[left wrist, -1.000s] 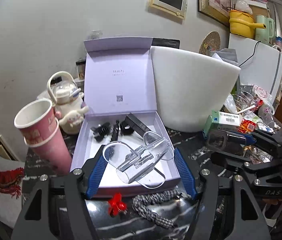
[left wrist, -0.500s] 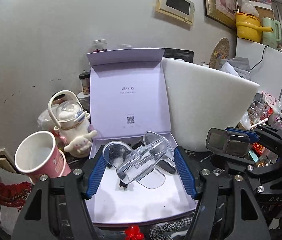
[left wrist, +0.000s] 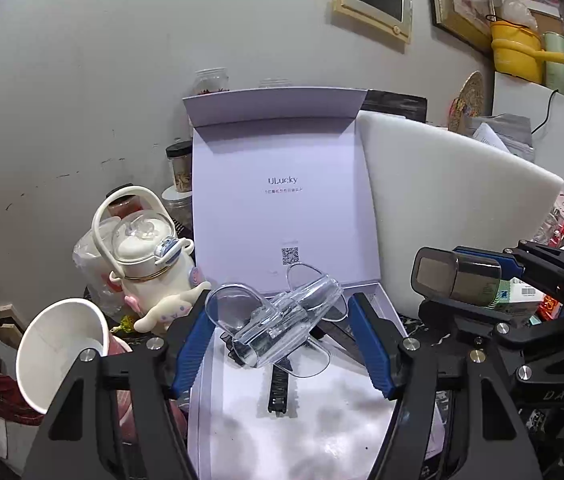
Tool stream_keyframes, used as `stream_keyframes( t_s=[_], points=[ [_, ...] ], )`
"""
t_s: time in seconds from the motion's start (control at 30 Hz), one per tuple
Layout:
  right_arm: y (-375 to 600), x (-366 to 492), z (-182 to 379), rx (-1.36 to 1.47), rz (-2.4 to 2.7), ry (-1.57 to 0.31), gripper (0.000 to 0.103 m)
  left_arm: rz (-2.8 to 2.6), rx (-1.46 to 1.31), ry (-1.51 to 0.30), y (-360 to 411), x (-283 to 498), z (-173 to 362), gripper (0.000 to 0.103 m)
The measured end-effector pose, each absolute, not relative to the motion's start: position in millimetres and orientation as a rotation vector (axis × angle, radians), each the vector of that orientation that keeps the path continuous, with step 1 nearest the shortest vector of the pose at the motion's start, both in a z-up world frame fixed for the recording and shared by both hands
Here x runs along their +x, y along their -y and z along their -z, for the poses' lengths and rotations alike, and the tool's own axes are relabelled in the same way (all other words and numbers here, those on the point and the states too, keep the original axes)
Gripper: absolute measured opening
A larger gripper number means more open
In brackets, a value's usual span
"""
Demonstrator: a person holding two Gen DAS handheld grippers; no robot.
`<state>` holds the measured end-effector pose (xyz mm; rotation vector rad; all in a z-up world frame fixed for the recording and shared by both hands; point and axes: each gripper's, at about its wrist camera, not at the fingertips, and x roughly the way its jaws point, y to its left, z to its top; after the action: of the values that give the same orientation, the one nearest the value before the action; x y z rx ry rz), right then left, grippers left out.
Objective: Organize rigid objects
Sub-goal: 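Lift and carry the clear clip and grey case with both tools toward the lavender box, then lower the clear clip and grey case with both tools into the lavender box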
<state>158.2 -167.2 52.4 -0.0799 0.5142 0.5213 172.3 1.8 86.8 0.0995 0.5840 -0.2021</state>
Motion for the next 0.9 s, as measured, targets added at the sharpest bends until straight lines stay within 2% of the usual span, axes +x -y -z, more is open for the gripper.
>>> stream_keyframes(
  t_s=[0.9],
  points=[
    [147.0, 217.5, 3.9, -0.081, -0.567, -0.663, 0.062, 0.167, 0.118, -0.768, -7.6, 219.1, -15.8, 0.067]
  ],
)
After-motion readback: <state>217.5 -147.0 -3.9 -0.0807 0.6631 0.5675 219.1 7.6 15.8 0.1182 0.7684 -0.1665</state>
